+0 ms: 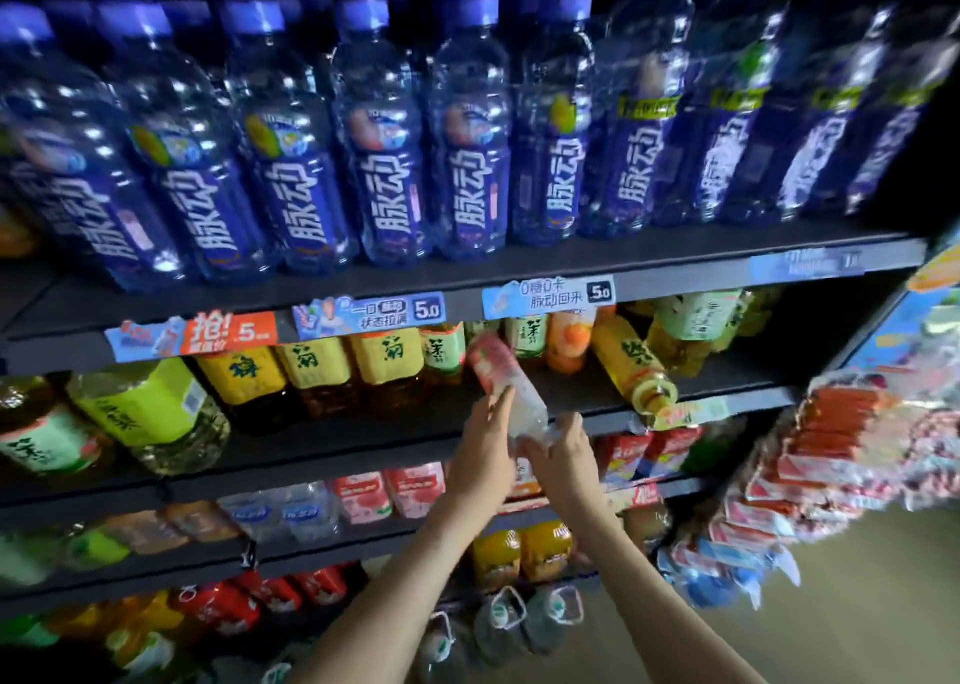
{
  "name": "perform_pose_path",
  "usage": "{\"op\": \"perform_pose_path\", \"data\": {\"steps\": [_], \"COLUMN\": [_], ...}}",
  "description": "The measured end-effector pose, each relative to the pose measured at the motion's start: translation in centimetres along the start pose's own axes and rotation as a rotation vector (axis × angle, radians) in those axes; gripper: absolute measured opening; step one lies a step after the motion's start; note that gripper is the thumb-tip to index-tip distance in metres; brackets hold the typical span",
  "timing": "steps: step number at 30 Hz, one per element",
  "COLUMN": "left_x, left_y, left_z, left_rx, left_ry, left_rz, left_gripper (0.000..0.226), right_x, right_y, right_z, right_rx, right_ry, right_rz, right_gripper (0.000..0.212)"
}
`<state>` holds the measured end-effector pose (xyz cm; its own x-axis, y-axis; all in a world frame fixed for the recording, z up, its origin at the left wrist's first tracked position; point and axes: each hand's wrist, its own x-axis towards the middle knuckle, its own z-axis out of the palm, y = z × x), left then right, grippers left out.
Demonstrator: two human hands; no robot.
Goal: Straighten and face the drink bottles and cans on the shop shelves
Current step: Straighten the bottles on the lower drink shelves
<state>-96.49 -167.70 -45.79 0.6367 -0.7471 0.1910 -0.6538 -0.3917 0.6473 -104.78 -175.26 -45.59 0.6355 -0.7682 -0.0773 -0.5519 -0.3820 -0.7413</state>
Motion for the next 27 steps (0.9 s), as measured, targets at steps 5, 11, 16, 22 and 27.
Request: {"op": "perform_pose_path", "data": {"steps": [5, 11, 16, 22, 27], "left_x": [2.4, 4.2, 5.7, 8.2, 8.3], "left_y": [0.0, 1.0, 3.1, 2.5, 2.3], "left_z": [2.0, 2.0, 0.7, -0.6, -0.6], "left_rx": [0.099, 0.163, -0.103, -0.271, -0.282], "left_ry": [-0.006, 0.255, 0.285, 0.475, 0.529], "left_rz": [-0.038, -0.019, -0.077, -0.301, -0.35], "left_gripper": [0.076, 0.057, 0.046, 0.062, 0.066], "right_x": [1.4, 2.3, 5.4, 7.0, 6.8], "right_y": [0.7, -1.1, -2.3, -1.2, 0.7], "right_z": [-1.9, -4.8, -5.4, -4.0, -4.8], "right_rx": [-0.059, 0.259, 0.396, 0.261, 0.105], "right_ry": [-0.023, 0.146, 0.099, -0.062, -0.012], "right_rz": [-0.195, -0.376, -0.429, -0.38, -0.338], "right_gripper": [0.035, 0.037, 0.036, 0.043, 0.04]}}
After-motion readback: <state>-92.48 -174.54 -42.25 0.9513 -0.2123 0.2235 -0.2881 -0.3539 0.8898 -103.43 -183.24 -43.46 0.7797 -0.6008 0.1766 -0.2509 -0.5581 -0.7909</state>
